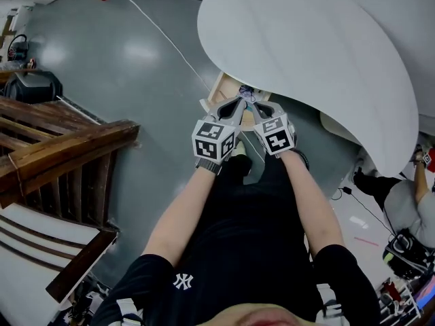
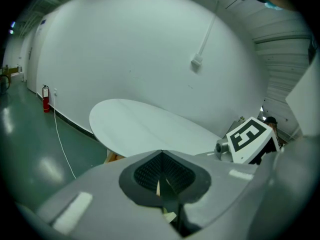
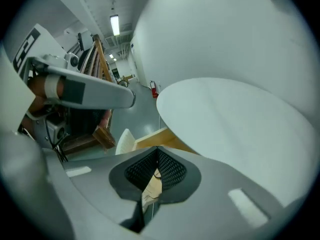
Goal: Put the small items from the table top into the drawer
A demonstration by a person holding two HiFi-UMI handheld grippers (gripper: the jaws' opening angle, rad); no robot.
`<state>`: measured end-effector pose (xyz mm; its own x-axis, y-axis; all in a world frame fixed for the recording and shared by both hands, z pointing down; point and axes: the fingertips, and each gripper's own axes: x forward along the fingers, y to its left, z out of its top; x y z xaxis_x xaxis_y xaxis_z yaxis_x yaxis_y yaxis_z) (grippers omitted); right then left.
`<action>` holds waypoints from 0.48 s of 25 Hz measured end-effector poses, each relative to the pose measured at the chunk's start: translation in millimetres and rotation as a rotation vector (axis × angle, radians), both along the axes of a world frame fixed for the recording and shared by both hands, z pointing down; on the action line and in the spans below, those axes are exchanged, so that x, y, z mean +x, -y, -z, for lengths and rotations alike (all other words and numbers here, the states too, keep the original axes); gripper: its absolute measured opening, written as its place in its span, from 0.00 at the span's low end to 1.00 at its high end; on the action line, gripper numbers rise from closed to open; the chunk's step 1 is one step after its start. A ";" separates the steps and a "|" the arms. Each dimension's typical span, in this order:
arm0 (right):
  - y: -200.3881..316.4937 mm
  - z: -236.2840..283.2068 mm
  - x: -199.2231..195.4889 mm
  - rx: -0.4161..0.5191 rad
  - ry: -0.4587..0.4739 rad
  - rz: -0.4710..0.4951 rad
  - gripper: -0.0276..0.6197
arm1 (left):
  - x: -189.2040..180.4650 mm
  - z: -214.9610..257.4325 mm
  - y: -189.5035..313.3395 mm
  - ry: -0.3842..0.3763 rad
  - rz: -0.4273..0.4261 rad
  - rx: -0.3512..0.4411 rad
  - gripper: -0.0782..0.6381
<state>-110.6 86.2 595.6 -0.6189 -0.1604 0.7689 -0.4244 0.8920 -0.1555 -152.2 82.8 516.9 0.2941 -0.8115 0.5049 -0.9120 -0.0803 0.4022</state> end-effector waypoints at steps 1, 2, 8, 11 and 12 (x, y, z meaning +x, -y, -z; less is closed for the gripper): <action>0.0 13.4 -2.6 0.012 0.025 -0.011 0.08 | -0.5 6.5 -0.7 -0.002 -0.004 0.007 0.11; 0.1 27.0 -4.4 0.025 0.050 -0.023 0.08 | -0.3 13.1 -2.0 -0.003 -0.008 0.014 0.11; 23.7 96.3 1.8 0.059 0.213 -0.156 0.08 | 8.3 57.1 9.6 -0.001 -0.047 0.075 0.11; 39.1 133.6 8.8 0.081 0.284 -0.208 0.08 | 15.2 83.4 18.1 -0.008 -0.063 0.102 0.11; 44.3 144.8 10.0 0.094 0.303 -0.220 0.08 | 16.2 91.8 21.5 -0.013 -0.068 0.112 0.11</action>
<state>-100.5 41.9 450.8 -0.7591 -0.3752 0.5320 -0.5541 0.8013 -0.2255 -136.0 61.3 425.1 0.3560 -0.8406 0.4082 -0.8979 -0.1867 0.3986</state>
